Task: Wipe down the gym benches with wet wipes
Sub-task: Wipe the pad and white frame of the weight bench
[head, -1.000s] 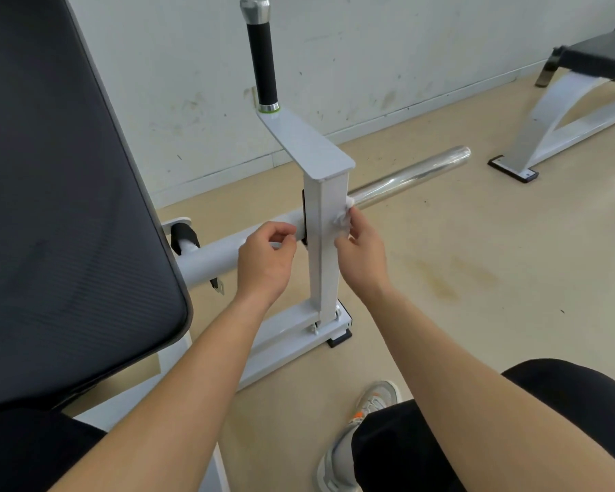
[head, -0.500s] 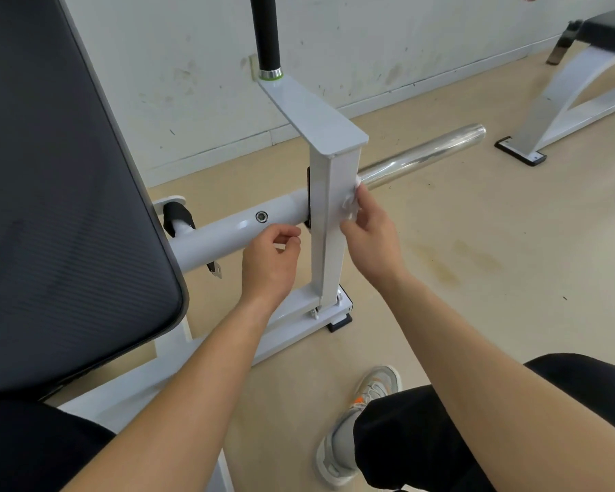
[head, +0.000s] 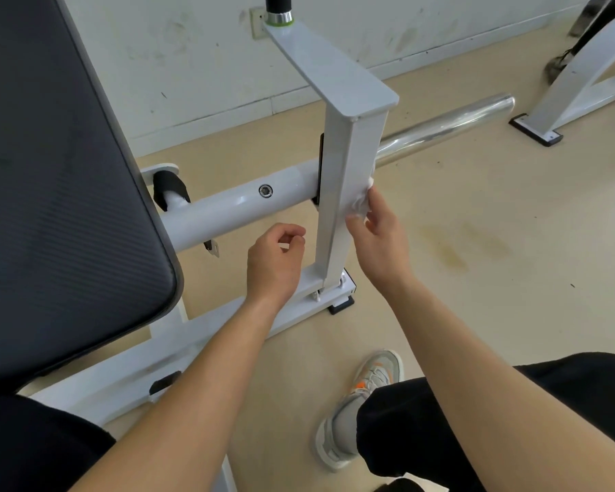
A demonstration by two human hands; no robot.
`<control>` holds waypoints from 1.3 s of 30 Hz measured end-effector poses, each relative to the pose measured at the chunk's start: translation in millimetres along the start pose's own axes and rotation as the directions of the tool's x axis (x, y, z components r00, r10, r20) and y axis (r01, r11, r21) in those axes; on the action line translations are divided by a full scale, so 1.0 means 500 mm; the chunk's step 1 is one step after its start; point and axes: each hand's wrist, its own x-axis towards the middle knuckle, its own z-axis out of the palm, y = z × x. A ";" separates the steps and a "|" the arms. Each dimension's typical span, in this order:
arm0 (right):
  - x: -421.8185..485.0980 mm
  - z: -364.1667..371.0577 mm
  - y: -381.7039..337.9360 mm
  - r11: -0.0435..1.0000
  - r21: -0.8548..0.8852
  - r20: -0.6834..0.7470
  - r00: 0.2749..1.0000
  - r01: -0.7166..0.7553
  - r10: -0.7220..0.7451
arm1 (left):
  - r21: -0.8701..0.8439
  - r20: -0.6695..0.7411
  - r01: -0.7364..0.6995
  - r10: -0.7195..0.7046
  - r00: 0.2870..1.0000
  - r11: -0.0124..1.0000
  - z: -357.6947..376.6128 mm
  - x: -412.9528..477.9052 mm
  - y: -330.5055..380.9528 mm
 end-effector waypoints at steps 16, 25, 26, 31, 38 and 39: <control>-0.004 0.058 0.112 0.979 0.024 0.039 0.978 -0.204 0.203 | 0.009 0.031 0.085 -0.085 0.996 0.996 0.040 0.021 -0.103; -0.011 0.105 0.204 0.926 -0.036 0.072 0.924 -0.375 0.376 | 0.076 0.070 0.170 -0.176 0.982 0.982 0.081 0.024 -0.164; -0.011 0.109 0.212 0.924 -0.043 0.074 0.921 -0.380 0.382 | 0.076 0.073 0.180 -0.185 0.980 0.981 0.084 0.025 -0.171; -0.012 0.135 0.261 0.903 -0.110 0.076 0.903 -0.415 0.424 | 0.090 0.075 0.226 -0.233 0.970 0.970 0.101 0.035 -0.205; -0.009 0.160 0.292 0.895 -0.112 0.050 0.897 -0.431 0.439 | 0.079 0.101 0.261 -0.268 0.958 0.962 0.105 0.021 -0.230; -0.010 0.161 0.294 0.898 -0.106 0.023 0.902 -0.427 0.432 | 0.081 0.104 0.263 -0.271 0.957 0.961 0.101 0.018 -0.231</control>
